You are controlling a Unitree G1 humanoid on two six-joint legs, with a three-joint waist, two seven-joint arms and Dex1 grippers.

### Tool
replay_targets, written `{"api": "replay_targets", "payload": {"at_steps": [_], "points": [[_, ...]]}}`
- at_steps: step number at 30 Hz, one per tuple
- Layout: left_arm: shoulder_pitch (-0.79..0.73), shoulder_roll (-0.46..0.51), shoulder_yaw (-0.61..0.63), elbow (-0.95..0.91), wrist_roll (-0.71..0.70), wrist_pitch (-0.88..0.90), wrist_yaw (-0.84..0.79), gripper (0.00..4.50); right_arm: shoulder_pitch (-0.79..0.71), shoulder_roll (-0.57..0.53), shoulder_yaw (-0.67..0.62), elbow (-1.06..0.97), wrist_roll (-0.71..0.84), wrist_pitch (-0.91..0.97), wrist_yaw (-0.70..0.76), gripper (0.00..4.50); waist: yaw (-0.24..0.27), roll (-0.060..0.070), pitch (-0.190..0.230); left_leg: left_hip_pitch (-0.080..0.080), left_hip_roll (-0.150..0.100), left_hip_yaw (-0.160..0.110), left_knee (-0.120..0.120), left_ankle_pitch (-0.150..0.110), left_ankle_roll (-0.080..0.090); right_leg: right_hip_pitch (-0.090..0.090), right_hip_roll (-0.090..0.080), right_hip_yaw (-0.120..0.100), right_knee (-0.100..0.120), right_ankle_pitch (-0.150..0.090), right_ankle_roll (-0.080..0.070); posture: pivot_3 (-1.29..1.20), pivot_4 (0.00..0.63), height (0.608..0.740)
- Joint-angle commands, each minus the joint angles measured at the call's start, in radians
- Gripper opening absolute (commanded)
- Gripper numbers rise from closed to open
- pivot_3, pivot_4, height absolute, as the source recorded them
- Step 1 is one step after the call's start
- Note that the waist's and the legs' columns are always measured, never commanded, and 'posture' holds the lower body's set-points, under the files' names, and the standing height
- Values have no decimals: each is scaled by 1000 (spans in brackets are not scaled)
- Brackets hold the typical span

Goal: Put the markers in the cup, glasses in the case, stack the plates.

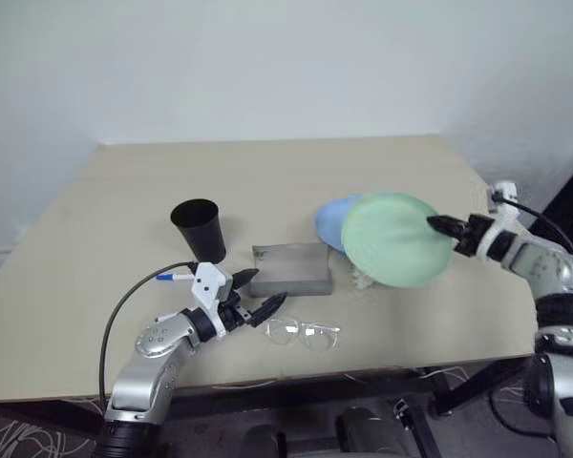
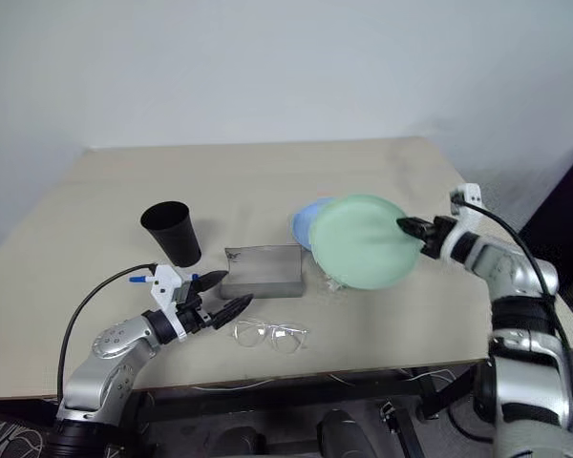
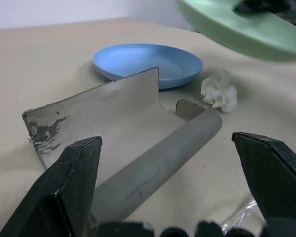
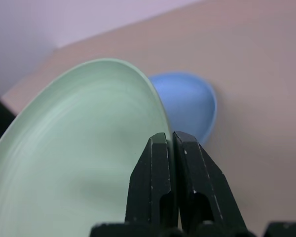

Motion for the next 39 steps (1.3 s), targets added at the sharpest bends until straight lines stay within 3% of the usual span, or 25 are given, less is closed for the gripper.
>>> {"api": "replay_targets", "payload": {"at_steps": [1, 10, 21, 22, 31, 35, 39], "points": [[-30, 7, 11, -12, 0, -18, -3, 4500, -102, 46, 32, 99, -64, -91, -79, 23, -2, 0, 0, 0, 0, 0, 0, 0, 0, 0, 0, 0, 0, 1, 1, 0, 0, 740], [-25, -6, -2, -26, 5, -20, 11, 4500, -320, 144, 46, 519, -192, -381, -296, 23, -2, 0, 0, -2, 0, -1, -6, 0, 0, -3, 0, 0, -1, 1, 2, 0, 0, 740], [6, -9, -1, -56, 6, -20, 33, 4500, -387, 185, 5, 641, -221, -467, -395, 23, -26, 1, 0, -1, 0, -2, -6, 0, 0, -2, 0, 0, 0, 1, 2, 0, 0, 740], [6, -9, -2, -57, 6, -20, 34, 4500, -388, 187, 4, 643, -223, -470, -396, 516, -29, 1, 0, -1, 0, -2, -6, 0, 0, -2, 0, 0, 0, 1, 2, 0, 0, 740], [-1, -3, -14, -61, 3, -10, 29, 4500, -386, 185, -51, 636, -204, -526, -424, 3323, -33, 1, 0, -1, 0, -3, -6, 0, 0, -2, 0, -1, 0, 1, 2, 0, 0, 740], [-24, 0, -14, -51, 5, -11, 24, 4500, -382, 178, -36, 626, -229, -545, -395, 3323, -33, 1, 0, -1, 0, -3, -6, 0, 0, -2, 0, -1, 0, 1, 2, 0, 0, 740], [-41, 42, -21, -62, 6, -12, -29, 4500, -356, 157, 19, 581, -261, -570, -220, 3323, -33, 1, 0, -1, -1, -3, -5, 0, 0, -2, 0, -1, 0, 1, 2, 0, 0, 740]]}}
